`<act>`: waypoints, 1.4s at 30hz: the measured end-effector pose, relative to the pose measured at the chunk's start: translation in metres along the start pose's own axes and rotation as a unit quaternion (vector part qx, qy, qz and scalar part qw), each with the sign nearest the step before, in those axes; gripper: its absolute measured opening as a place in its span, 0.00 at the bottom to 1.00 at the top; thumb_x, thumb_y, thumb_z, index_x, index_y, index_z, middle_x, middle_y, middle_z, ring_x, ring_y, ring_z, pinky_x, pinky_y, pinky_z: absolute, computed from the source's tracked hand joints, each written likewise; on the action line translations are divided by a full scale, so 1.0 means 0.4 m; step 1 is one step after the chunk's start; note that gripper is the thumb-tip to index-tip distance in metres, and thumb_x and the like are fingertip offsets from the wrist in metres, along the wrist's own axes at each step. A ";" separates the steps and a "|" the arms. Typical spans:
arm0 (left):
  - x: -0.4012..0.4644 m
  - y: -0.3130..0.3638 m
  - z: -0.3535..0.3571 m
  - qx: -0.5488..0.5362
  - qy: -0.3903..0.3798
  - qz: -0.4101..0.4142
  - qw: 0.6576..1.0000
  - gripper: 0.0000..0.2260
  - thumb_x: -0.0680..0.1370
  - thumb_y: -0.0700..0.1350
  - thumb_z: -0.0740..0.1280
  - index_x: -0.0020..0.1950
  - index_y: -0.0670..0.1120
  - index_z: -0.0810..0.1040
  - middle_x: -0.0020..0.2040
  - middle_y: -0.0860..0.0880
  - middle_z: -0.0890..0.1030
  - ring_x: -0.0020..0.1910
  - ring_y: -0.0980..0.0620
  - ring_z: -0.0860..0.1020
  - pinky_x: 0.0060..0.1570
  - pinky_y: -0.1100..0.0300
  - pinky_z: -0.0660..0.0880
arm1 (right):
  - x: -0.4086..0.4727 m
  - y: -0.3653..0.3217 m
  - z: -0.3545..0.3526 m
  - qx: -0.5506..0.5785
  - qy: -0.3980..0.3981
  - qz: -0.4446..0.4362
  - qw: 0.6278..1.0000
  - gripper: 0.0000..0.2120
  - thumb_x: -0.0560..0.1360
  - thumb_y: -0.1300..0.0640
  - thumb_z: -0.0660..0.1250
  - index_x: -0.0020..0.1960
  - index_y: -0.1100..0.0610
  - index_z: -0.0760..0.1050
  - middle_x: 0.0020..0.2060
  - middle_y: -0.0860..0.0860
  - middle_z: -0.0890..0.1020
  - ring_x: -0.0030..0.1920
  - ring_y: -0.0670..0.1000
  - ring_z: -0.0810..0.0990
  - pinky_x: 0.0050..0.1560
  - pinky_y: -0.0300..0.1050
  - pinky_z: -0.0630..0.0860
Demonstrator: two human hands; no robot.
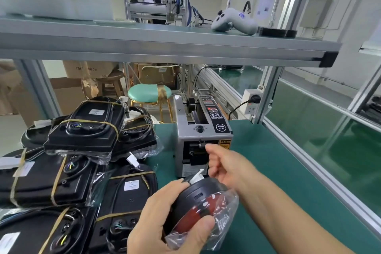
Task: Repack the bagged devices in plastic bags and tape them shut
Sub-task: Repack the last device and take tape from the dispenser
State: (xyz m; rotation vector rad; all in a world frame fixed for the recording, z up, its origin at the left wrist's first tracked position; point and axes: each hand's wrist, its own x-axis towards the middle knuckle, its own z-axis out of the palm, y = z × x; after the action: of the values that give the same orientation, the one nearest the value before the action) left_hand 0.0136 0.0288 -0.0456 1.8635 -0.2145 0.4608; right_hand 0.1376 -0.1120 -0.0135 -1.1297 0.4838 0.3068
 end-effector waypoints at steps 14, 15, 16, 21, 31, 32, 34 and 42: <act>0.009 0.056 0.111 0.053 0.178 0.115 0.976 0.19 0.64 0.52 0.71 0.53 0.48 0.78 0.50 0.49 0.78 0.50 0.53 0.78 0.46 0.63 0.75 | -0.272 0.014 -0.098 -0.199 -0.126 -0.164 0.958 0.06 0.65 0.53 0.75 0.32 0.55 0.83 0.54 0.38 0.80 0.52 0.32 0.76 0.50 0.34 0.65; 0.007 0.054 0.111 0.061 0.178 0.119 0.975 0.19 0.64 0.52 0.72 0.52 0.47 0.78 0.50 0.50 0.78 0.49 0.51 0.78 0.46 0.60 0.76 | -0.273 0.018 -0.096 -0.193 -0.123 -0.167 0.959 0.06 0.66 0.55 0.74 0.31 0.54 0.82 0.54 0.38 0.80 0.51 0.31 0.76 0.49 0.34 0.65; 0.006 0.054 0.111 0.069 0.178 0.124 0.974 0.18 0.65 0.51 0.72 0.52 0.46 0.79 0.50 0.50 0.78 0.49 0.49 0.78 0.46 0.57 0.76 | -0.274 0.022 -0.095 -0.186 -0.118 -0.169 0.961 0.07 0.67 0.55 0.73 0.31 0.54 0.82 0.53 0.37 0.80 0.52 0.31 0.76 0.49 0.34 0.64; 0.006 0.051 0.112 0.087 0.199 0.125 0.968 0.19 0.65 0.51 0.71 0.51 0.44 0.79 0.48 0.52 0.78 0.48 0.47 0.77 0.46 0.56 0.74 | -0.285 0.032 -0.082 -0.174 -0.102 -0.168 0.965 0.06 0.66 0.55 0.73 0.34 0.56 0.84 0.53 0.36 0.80 0.55 0.32 0.75 0.52 0.36 0.65; 0.005 0.063 0.114 0.040 0.189 0.161 0.968 0.16 0.64 0.49 0.73 0.48 0.51 0.73 0.53 0.47 0.74 0.51 0.60 0.74 0.42 0.71 0.72 | -0.290 0.043 -0.066 -0.176 -0.063 -0.191 0.964 0.05 0.64 0.57 0.73 0.31 0.57 0.84 0.49 0.38 0.80 0.53 0.31 0.75 0.49 0.35 0.65; 0.004 0.061 0.116 0.046 0.187 0.165 0.967 0.16 0.64 0.48 0.74 0.48 0.52 0.74 0.53 0.46 0.73 0.51 0.61 0.74 0.41 0.71 0.72 | -0.290 0.045 -0.065 -0.179 -0.057 -0.198 0.962 0.05 0.63 0.57 0.73 0.30 0.56 0.83 0.50 0.39 0.80 0.52 0.31 0.75 0.49 0.35 0.65; 0.000 0.054 0.120 0.061 0.190 0.161 0.967 0.17 0.62 0.46 0.77 0.47 0.54 0.75 0.55 0.45 0.72 0.50 0.56 0.75 0.41 0.64 0.74 | -0.291 0.049 -0.062 -0.187 -0.046 -0.211 0.958 0.05 0.61 0.55 0.72 0.29 0.55 0.83 0.51 0.41 0.79 0.52 0.31 0.75 0.48 0.35 0.65; -0.002 0.056 0.120 0.071 0.184 0.177 0.964 0.11 0.65 0.49 0.73 0.45 0.52 0.76 0.52 0.45 0.73 0.50 0.61 0.74 0.42 0.68 0.74 | -0.281 0.065 -0.070 -0.154 -0.006 -0.242 0.958 0.05 0.60 0.56 0.71 0.27 0.55 0.81 0.46 0.42 0.80 0.45 0.35 0.78 0.39 0.24 0.70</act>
State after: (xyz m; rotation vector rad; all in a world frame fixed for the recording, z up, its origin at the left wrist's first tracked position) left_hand 0.0145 -0.0240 -0.0397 1.8424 -0.2696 1.0816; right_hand 0.0232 -0.1262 0.0145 -1.5071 0.1368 -0.0432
